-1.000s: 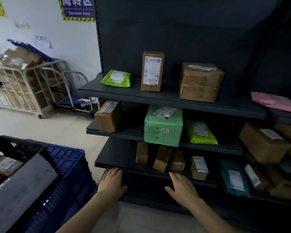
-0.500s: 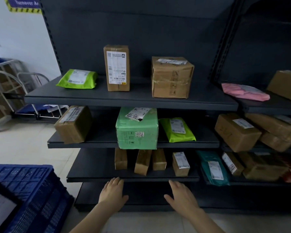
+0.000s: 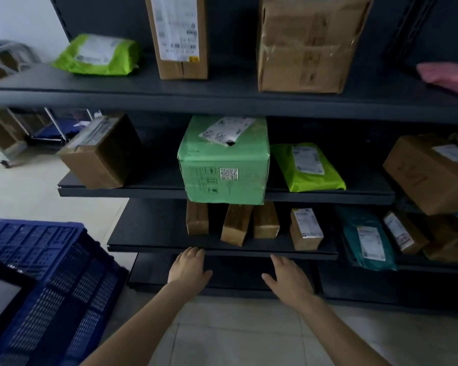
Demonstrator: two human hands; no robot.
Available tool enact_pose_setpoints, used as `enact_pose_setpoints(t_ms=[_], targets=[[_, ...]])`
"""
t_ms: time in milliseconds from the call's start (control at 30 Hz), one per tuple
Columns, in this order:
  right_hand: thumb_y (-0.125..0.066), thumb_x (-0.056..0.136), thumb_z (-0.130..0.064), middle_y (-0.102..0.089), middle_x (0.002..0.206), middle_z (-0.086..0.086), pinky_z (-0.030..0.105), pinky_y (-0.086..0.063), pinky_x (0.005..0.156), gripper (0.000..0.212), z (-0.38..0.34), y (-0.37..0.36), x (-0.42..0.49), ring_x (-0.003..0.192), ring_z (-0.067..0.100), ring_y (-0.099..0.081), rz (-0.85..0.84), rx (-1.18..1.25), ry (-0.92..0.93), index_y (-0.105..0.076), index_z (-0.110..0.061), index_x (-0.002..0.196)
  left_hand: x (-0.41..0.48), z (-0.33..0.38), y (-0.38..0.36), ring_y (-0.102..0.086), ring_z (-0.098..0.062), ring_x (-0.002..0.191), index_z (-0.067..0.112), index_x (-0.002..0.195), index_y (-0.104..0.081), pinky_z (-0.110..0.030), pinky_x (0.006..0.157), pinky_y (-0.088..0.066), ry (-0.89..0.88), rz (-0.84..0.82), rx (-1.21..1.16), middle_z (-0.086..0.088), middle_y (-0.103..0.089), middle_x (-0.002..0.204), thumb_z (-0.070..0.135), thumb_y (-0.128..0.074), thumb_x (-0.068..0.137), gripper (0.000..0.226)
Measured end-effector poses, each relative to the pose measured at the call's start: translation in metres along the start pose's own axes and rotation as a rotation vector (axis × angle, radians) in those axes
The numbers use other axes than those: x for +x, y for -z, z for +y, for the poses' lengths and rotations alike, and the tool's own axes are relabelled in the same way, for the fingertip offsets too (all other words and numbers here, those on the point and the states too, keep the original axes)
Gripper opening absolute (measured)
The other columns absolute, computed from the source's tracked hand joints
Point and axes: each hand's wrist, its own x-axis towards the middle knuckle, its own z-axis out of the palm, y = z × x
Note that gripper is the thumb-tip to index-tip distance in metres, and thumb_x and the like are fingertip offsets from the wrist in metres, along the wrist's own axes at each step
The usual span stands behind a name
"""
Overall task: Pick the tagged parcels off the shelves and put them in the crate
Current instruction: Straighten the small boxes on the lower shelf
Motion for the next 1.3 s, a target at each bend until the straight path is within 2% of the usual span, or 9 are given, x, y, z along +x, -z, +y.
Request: enact_pose_setpoints(t_ms=[200,367,533,633,800,1000,1067,1167,1300], targets=[[-0.042,0.096,-0.043,-0.035,0.149,0.009,0.036,-0.036,0.106,0.063,0.004,-0.040,0.054,0.133,0.026,-0.037,-0.002,0.016,0.061,-0.021,-0.013,0.147,0.041,-0.018,-0.053,-0.022,-0.021,0.143,0.012,0.144,-0.029,-0.033,0.116,-0.023,0.057,0.023,-0.036,-0.004,-0.029,0.153,0.039,-0.054,0.090,0.065],[-0.043,0.096,-0.042,-0.034,0.149,0.006,0.036,-0.035,0.106,0.061,0.007,-0.079,0.114,0.134,0.025,-0.033,0.085,0.063,0.079,-0.022,-0.014,0.147,0.085,-0.045,-0.105,-0.019,-0.022,0.144,0.013,0.148,-0.020,-0.034,0.115,-0.027,0.124,0.131,-0.111,-0.004,-0.024,0.155,0.039,-0.057,0.088,0.075],[-0.042,0.095,-0.043,-0.038,0.145,0.005,0.033,-0.037,0.105,0.060,0.009,-0.109,0.174,0.131,0.022,-0.039,0.285,0.041,0.136,-0.026,-0.014,0.145,0.139,-0.066,-0.144,-0.020,-0.022,0.143,0.012,0.149,-0.013,-0.034,0.114,-0.029,0.160,0.301,-0.189,-0.005,-0.023,0.154,0.036,-0.058,0.087,0.081],[-0.041,0.095,-0.045,-0.029,0.151,0.005,0.031,-0.037,0.106,0.060,0.003,-0.119,0.205,0.135,0.021,-0.035,0.437,0.045,0.149,-0.027,-0.015,0.145,0.173,-0.071,-0.152,-0.015,-0.026,0.143,0.014,0.149,-0.008,-0.036,0.112,-0.030,0.188,0.399,-0.274,-0.009,-0.015,0.156,0.036,-0.058,0.087,0.082],[-0.034,0.087,-0.065,-0.019,0.154,0.014,0.040,-0.033,0.106,0.078,-0.026,-0.125,0.241,0.137,0.031,-0.026,0.579,-0.045,0.042,-0.022,-0.015,0.146,0.217,-0.076,-0.142,-0.002,-0.032,0.145,0.021,0.150,-0.006,-0.041,0.112,-0.028,0.226,0.559,-0.310,-0.014,0.001,0.158,0.038,-0.059,0.085,0.085],[-0.025,0.079,-0.079,-0.015,0.153,0.019,0.049,-0.030,0.104,0.088,-0.045,-0.122,0.256,0.133,0.038,-0.023,0.495,-0.066,-0.105,-0.024,-0.022,0.146,0.245,-0.064,-0.129,-0.008,-0.039,0.142,0.031,0.148,-0.009,-0.045,0.115,-0.022,0.269,0.560,-0.323,-0.022,-0.002,0.155,0.074,-0.054,0.071,0.100],[-0.026,0.079,-0.078,-0.019,0.151,0.018,0.048,-0.033,0.102,0.084,-0.044,-0.123,0.255,0.130,0.038,-0.028,0.492,-0.037,-0.126,-0.025,-0.025,0.145,0.252,-0.057,-0.131,-0.020,-0.039,0.136,0.031,0.143,-0.020,-0.045,0.109,-0.032,0.300,0.527,-0.336,-0.023,-0.012,0.149,0.076,-0.055,0.068,0.094],[-0.034,0.079,-0.074,-0.022,0.147,0.018,0.043,-0.039,0.098,0.079,-0.037,-0.125,0.247,0.125,0.038,-0.032,0.479,0.044,-0.114,-0.027,-0.028,0.143,0.251,-0.056,-0.136,-0.035,-0.034,0.117,0.028,0.128,-0.035,-0.042,0.092,-0.046,0.325,0.561,-0.390,-0.015,-0.029,0.127,0.059,-0.063,0.072,0.070],[-0.048,0.077,-0.068,-0.035,0.138,0.014,0.038,-0.042,0.091,0.078,-0.027,-0.124,0.233,0.123,0.035,-0.038,0.487,0.202,-0.070,-0.032,-0.025,0.141,0.233,-0.074,-0.138,-0.035,-0.035,0.113,0.025,0.119,-0.042,-0.041,0.088,-0.046,0.300,0.633,-0.390,-0.016,-0.032,0.124,0.046,-0.067,0.070,0.059]])
